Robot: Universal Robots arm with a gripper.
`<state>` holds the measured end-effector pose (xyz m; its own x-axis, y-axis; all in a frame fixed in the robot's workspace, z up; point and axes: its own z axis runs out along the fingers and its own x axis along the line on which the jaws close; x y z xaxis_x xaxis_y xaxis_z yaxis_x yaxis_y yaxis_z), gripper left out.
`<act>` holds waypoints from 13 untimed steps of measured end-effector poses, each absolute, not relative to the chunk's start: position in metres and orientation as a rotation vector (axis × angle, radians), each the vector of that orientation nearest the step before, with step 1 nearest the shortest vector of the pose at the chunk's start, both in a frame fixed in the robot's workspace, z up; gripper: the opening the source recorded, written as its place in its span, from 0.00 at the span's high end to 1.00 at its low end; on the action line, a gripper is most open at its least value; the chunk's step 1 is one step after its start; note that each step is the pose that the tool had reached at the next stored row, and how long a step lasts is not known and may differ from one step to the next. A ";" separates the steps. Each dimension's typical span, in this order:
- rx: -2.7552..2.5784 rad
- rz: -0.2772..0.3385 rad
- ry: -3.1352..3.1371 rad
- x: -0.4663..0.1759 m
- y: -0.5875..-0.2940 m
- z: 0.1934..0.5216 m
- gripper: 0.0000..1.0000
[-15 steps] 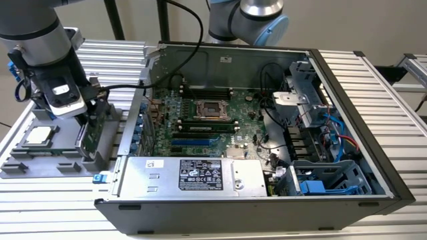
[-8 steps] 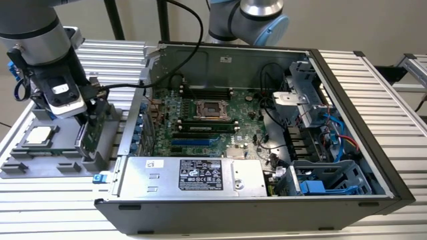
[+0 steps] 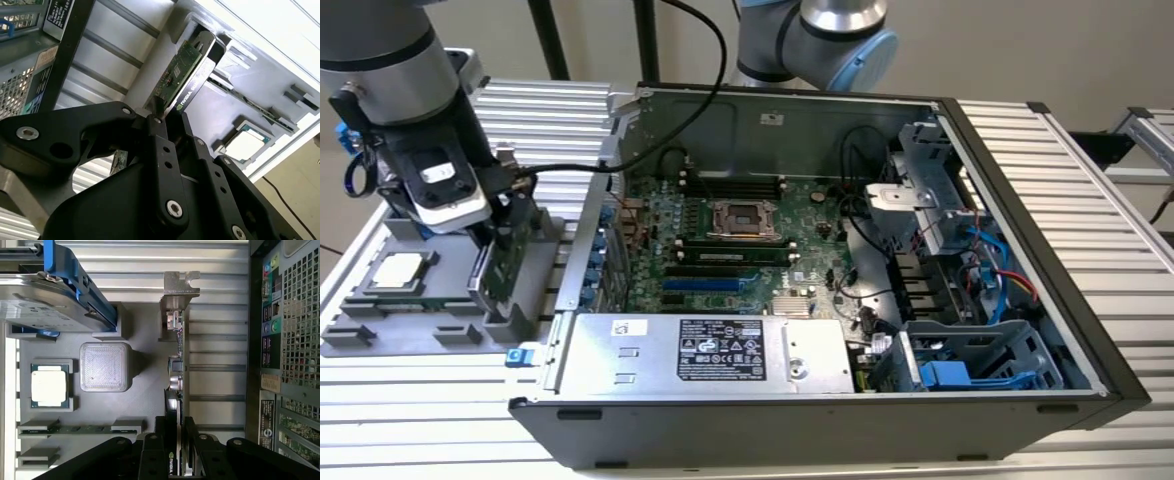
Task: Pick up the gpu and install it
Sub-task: 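Pick up the gpu and move the gpu toward the slot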
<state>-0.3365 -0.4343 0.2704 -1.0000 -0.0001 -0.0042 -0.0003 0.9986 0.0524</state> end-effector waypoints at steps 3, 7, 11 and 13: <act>0.000 0.082 3.136 -0.336 -0.434 0.273 1.00; 0.000 0.082 3.136 -0.336 -0.434 0.277 1.00; 0.000 0.082 3.136 -0.336 -0.434 0.281 1.00; 0.000 0.082 3.136 -0.336 -0.434 0.283 1.00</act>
<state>-0.3365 -0.4343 0.2827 -1.0000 -0.0001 -0.0042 -0.0004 0.9986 0.0525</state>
